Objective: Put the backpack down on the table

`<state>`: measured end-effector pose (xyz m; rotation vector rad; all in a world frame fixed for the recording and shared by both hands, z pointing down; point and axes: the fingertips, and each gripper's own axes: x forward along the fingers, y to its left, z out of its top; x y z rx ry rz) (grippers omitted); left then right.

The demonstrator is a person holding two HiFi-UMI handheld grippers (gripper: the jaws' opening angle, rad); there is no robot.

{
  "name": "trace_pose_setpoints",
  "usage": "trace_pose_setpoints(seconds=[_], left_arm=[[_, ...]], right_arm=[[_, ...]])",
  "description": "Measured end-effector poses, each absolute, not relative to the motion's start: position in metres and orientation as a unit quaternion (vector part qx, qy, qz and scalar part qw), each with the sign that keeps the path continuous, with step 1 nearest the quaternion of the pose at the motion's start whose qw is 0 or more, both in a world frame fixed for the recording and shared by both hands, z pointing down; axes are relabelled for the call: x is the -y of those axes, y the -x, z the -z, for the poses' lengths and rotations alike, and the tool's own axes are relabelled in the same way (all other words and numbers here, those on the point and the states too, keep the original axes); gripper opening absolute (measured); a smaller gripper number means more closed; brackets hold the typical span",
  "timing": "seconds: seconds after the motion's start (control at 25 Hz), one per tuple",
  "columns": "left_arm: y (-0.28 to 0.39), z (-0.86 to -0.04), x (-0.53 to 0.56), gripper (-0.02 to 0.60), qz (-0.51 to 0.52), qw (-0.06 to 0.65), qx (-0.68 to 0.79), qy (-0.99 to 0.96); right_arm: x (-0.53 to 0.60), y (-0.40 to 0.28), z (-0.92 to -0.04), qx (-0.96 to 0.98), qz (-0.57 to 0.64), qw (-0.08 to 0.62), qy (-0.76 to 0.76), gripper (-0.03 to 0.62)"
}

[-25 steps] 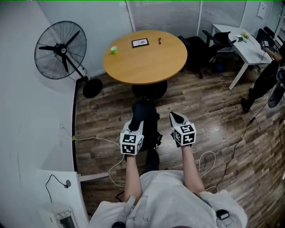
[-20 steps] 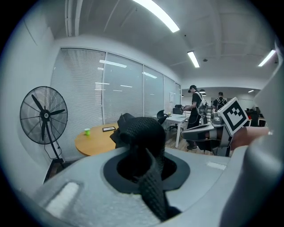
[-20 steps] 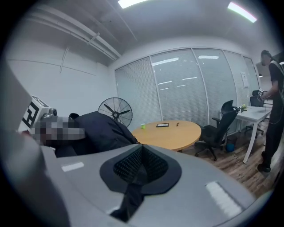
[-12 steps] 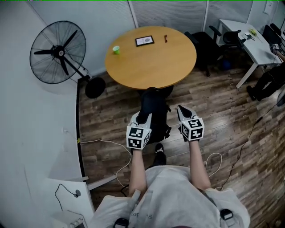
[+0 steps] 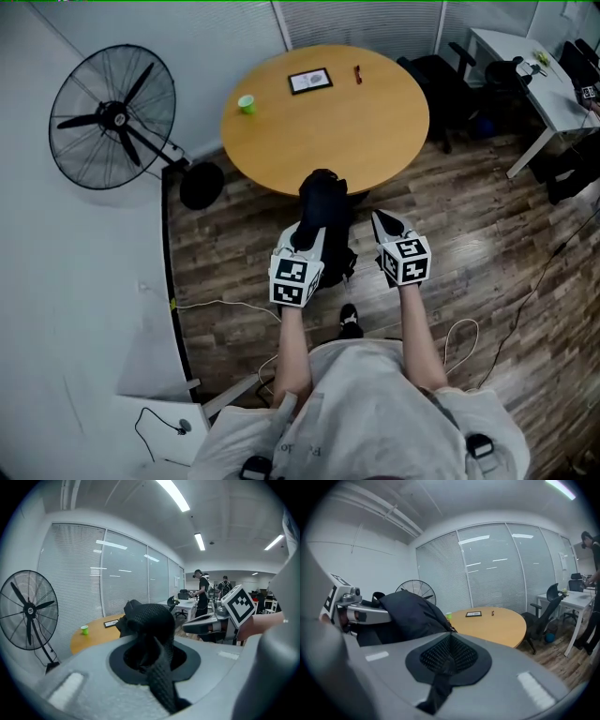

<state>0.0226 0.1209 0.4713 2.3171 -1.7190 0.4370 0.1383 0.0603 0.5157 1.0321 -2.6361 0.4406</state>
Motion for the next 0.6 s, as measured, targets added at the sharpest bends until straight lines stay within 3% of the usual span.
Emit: trace_pose_setpoints(seconds=[0.28,0.6], left_arm=[[-0.037,-0.439,-0.081,0.044,-0.155,0.074,0.525,-0.833],[-0.063,-0.393,-0.027,0.044,-0.072,0.053,0.492,-0.866]], right_arm=[[-0.033,-0.117,-0.510,0.902,-0.159,0.119,-0.383,0.000],[-0.005,-0.134,-0.491,0.890,-0.148,0.085,-0.423,0.000]])
